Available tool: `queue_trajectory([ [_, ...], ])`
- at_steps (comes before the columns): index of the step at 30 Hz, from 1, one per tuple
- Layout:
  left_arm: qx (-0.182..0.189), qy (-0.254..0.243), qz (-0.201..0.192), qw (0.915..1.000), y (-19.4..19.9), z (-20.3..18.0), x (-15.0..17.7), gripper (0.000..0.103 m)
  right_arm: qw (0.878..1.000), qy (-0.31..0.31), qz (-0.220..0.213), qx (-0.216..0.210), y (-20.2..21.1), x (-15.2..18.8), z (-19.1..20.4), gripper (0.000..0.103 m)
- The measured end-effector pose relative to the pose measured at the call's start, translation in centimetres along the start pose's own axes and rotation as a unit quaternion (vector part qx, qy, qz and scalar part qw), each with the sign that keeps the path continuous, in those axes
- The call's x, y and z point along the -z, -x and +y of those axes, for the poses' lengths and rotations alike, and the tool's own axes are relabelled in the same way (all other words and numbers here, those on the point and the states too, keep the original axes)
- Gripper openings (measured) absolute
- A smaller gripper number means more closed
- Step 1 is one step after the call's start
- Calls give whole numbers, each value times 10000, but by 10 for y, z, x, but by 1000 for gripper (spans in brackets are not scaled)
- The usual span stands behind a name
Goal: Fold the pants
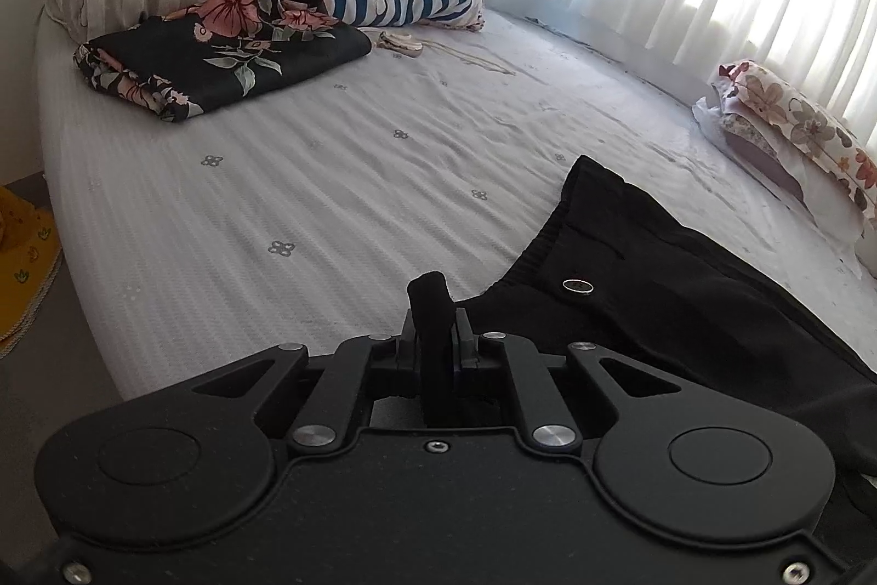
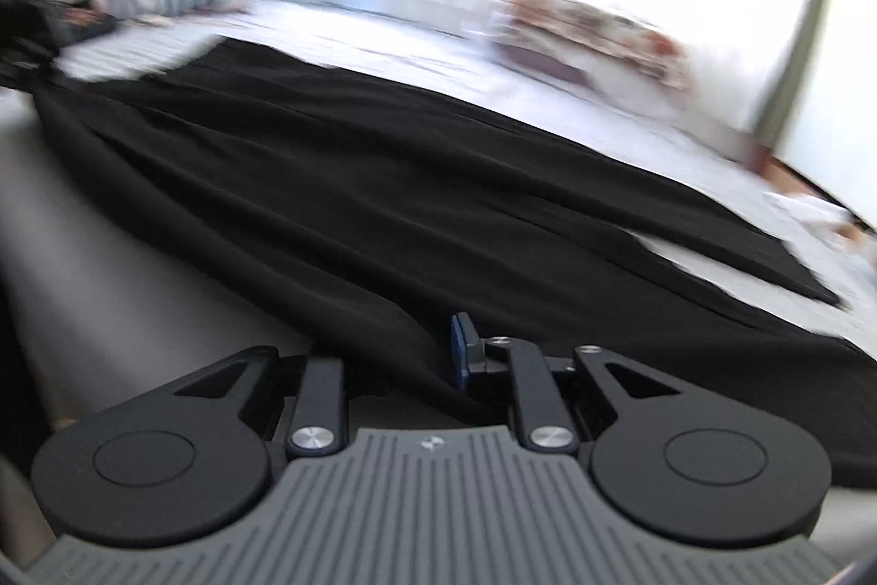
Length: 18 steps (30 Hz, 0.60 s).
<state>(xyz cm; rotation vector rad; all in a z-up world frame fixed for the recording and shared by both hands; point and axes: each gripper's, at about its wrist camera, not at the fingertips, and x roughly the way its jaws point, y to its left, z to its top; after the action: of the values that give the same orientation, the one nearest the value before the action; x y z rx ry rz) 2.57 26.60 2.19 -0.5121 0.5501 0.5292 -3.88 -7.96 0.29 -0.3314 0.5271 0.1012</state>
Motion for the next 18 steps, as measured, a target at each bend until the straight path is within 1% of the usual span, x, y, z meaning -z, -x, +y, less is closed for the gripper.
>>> queue_trajectory([
  [2, -50, -32, 32, 10000, -3, 0, -2, 10, 9986, -40, 96, 517, 1, 13, -34, 31],
  [4, -150, -171, -9, 9997, -5, -4, -1, 11, 9938, -66, 293, 1070, 0, 26, -73, 31],
  [5, -210, -260, -39, 9994, -5, -7, 0, 11, 9901, -149, 403, 1338, 0, 32, -95, 27],
  [6, -275, -349, -64, 9990, -5, -11, 0, 11, 9853, -250, 518, 1612, 0, 39, -118, 24],
  [7, -332, -406, -77, 9986, -6, -13, 1, 11, 9791, -347, 646, 1897, -1, 47, -141, 24],
  [9, -441, -491, -91, 9978, -6, -18, 2, 11, 9640, -568, 920, 2428, -2, 63, -190, 22],
  [10, -490, -513, -93, 9974, -7, -20, 2, 11, 9567, -698, 1041, 2627, -2, 71, -214, 22],
  [12, -581, -549, -86, 9968, -7, -23, 2, 11, 9412, -1048, 1209, 2975, -2, 81, -258, 22],
  [13, -622, -557, -83, 9965, -8, -25, 2, 11, 9357, -1422, 1212, 2994, 1, 82, -278, 22],
  [14, -662, -560, -82, 9962, -8, -27, 2, 11, 9315, -1607, 1210, 3031, 4, 82, -294, 23],
  [16, -721, -566, -78, 9958, -8, -27, 2, 11, 9170, -1666, 1373, 3353, 4, 84, -314, 23],
  [17, -748, -573, -78, 9955, -8, -28, 2, 12, 9111, -1711, 1483, 3445, 4, 87, -322, 24],
  [18, -769, -586, -75, 9953, -8, -28, 2, 13, 9059, -1796, 1594, 3488, 6, 91, -330, 34],
])
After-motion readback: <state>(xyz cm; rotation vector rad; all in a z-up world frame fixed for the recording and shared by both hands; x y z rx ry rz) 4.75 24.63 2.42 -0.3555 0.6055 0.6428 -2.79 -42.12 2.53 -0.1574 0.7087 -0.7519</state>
